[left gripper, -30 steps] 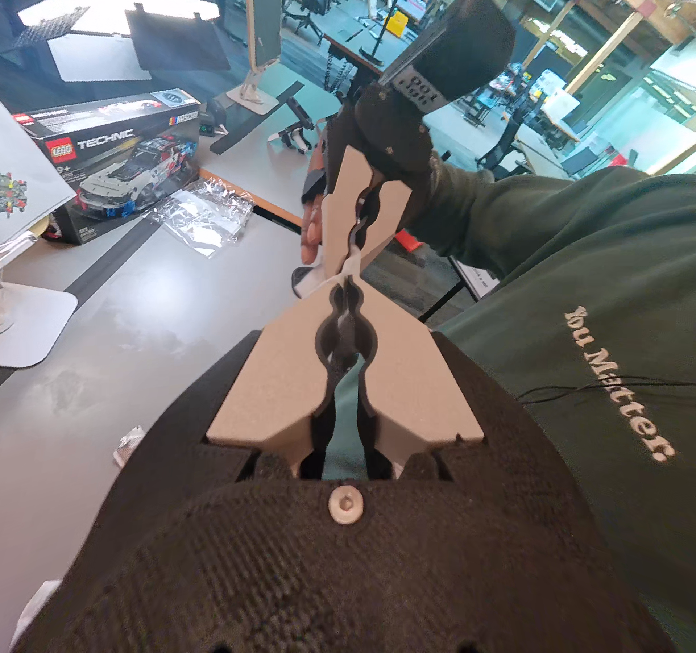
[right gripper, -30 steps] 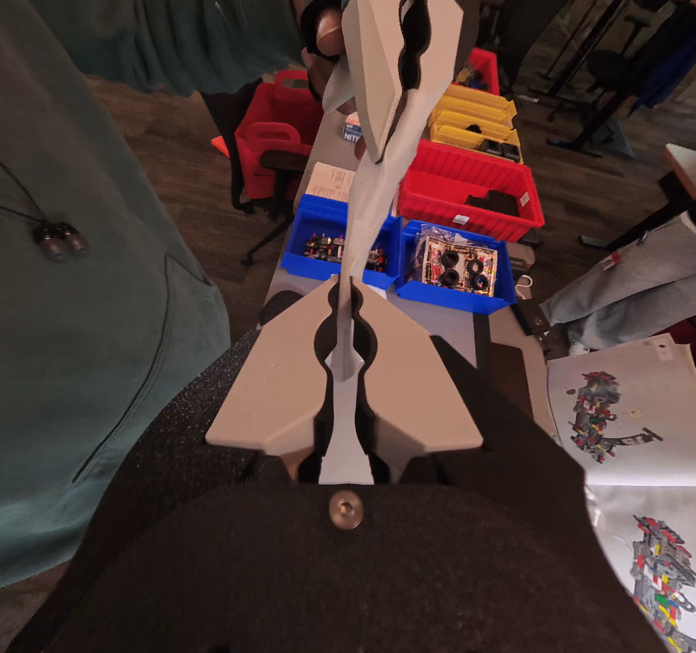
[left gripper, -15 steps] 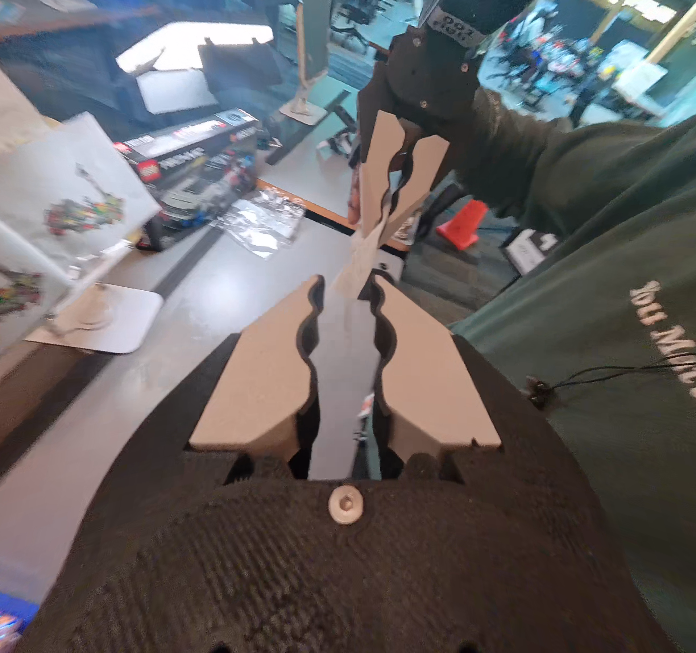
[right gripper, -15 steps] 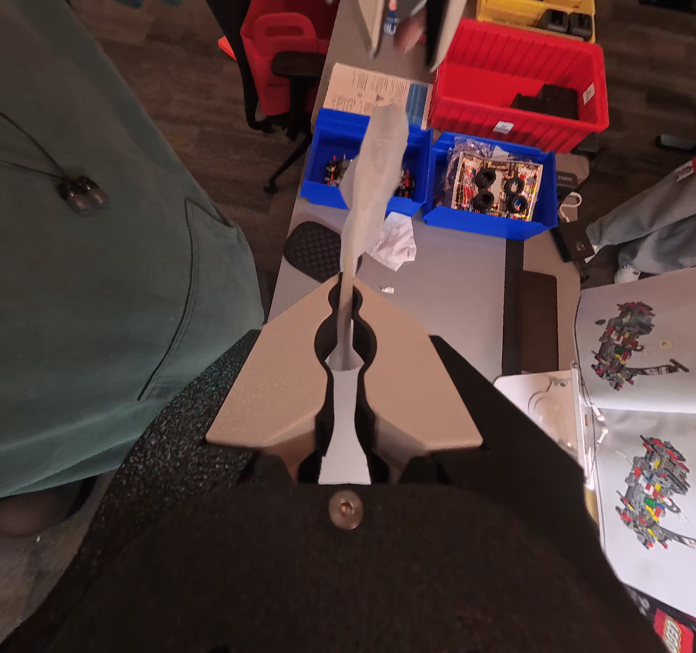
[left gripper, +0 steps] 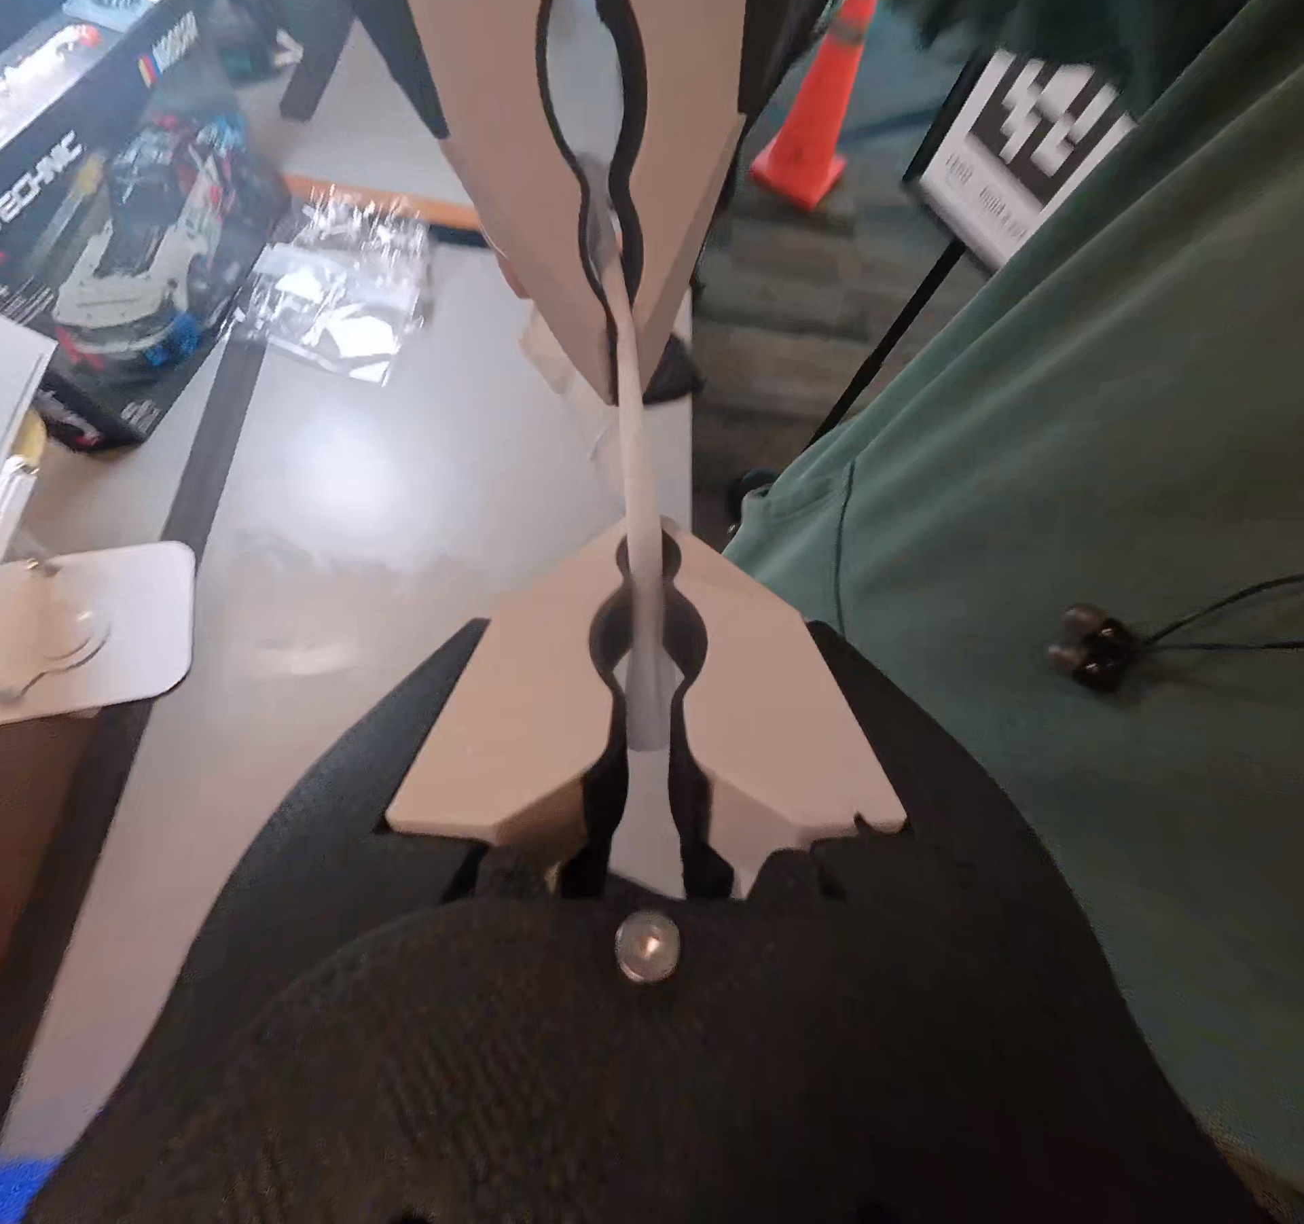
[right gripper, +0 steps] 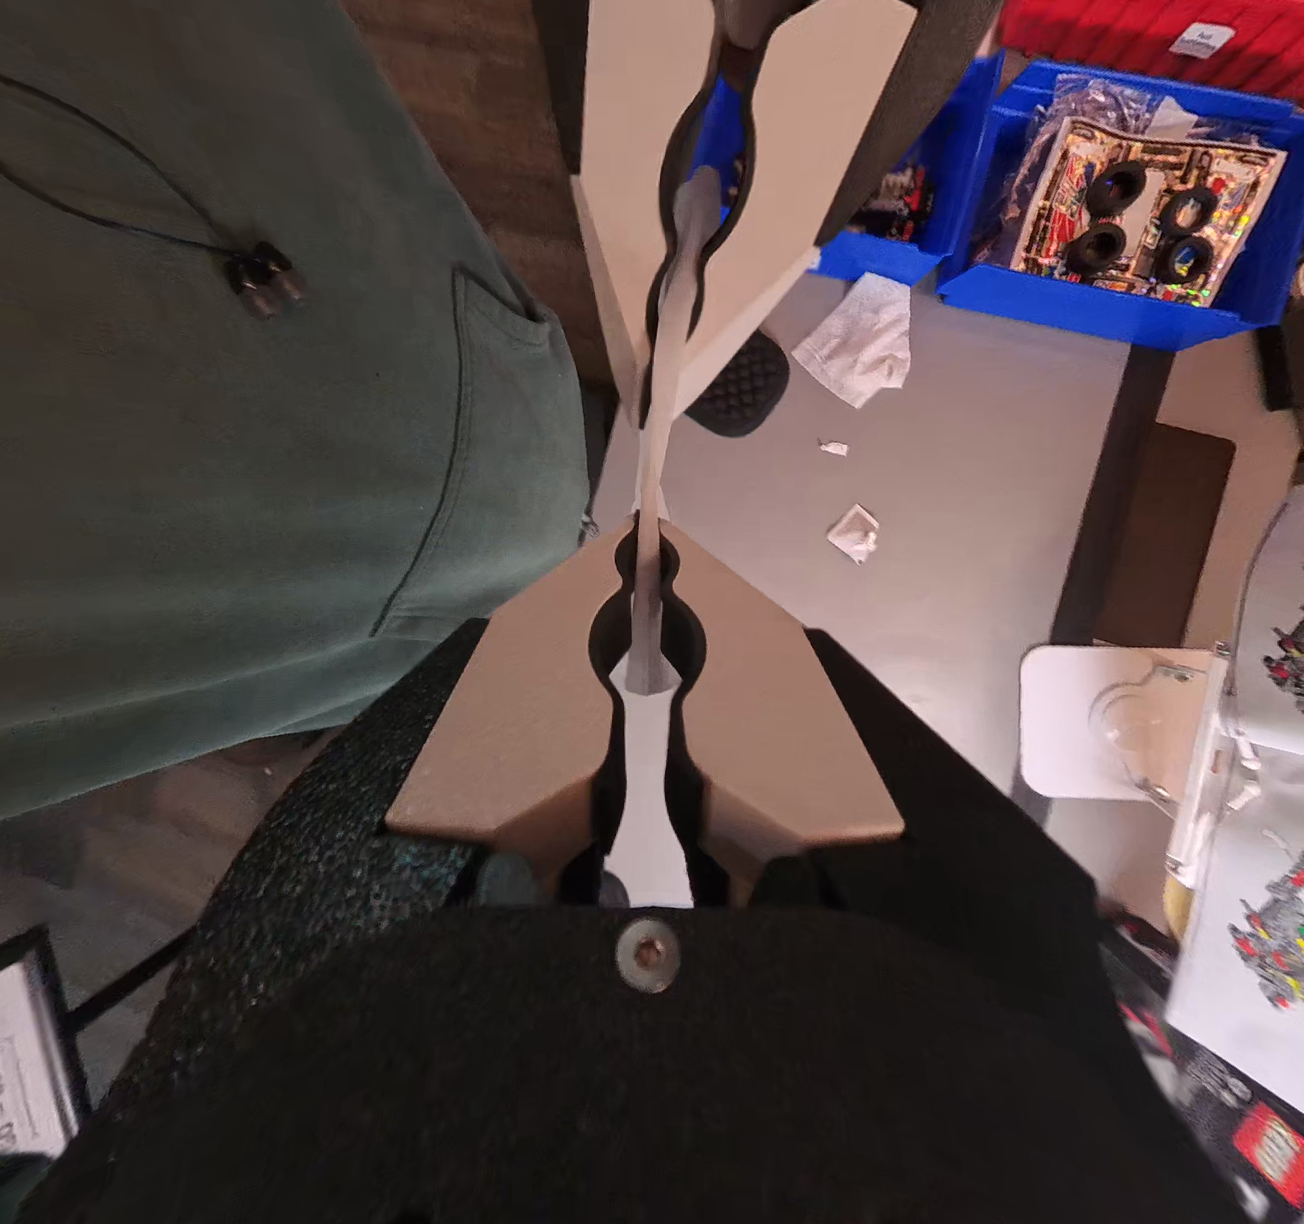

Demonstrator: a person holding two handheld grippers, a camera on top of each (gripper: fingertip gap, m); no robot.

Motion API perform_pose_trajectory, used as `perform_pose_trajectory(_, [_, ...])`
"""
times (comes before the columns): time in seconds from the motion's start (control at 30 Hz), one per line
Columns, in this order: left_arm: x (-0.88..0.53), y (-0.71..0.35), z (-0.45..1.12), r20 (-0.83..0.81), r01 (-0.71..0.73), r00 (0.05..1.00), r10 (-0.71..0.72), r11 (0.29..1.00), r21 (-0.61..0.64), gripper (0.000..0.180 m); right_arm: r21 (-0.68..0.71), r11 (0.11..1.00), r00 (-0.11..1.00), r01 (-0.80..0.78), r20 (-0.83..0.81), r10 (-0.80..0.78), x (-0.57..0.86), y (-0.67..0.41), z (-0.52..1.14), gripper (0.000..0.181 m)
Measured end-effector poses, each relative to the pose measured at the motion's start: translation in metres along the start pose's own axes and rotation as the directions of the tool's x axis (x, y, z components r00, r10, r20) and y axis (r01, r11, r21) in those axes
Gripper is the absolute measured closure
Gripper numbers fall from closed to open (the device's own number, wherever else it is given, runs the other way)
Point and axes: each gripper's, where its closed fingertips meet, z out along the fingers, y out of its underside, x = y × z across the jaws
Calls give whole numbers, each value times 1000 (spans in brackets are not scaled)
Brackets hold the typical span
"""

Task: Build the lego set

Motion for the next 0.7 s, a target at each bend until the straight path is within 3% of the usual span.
perform_pose_trajectory(0.03, [1,-5,-3,-19,15,1000,-14,999,46,180,31,999,1000,-13,15,13,-1,-1,-4,181])
perform_pose_trajectory(0.17, [4,-15,-14,-115,117,989,-95,972,203,180,185,980,997,-72,34,67,8,-1,-17,181])
perform_pose_trajectory(0.23, [3,-17,-22,-158,171,979,-129,941,291,180,334,934,991,-129,72,111,12,-3,-22,167])
perform_pose_trajectory(0.33, [1,-21,-38,-211,240,965,-159,858,454,180,580,776,969,-248,162,189,19,-3,-20,138])
perform_pose_trajectory(0.43, [-3,-26,-53,-226,267,961,-158,743,614,180,781,508,932,-362,286,224,21,-13,-10,124])
perform_pose_trajectory(0.53, [-7,-27,-58,-221,274,961,-164,660,700,180,864,267,903,-427,392,177,16,-34,-3,130])
perform_pose_trajectory(0.6, [-11,-26,-55,-233,298,954,-186,629,718,180,876,154,888,-457,438,141,17,-48,-8,140])
perform_pose_trajectory(0.7, [-12,-24,-51,-223,297,955,-196,630,718,180,864,151,876,-480,463,139,21,-56,-13,173])
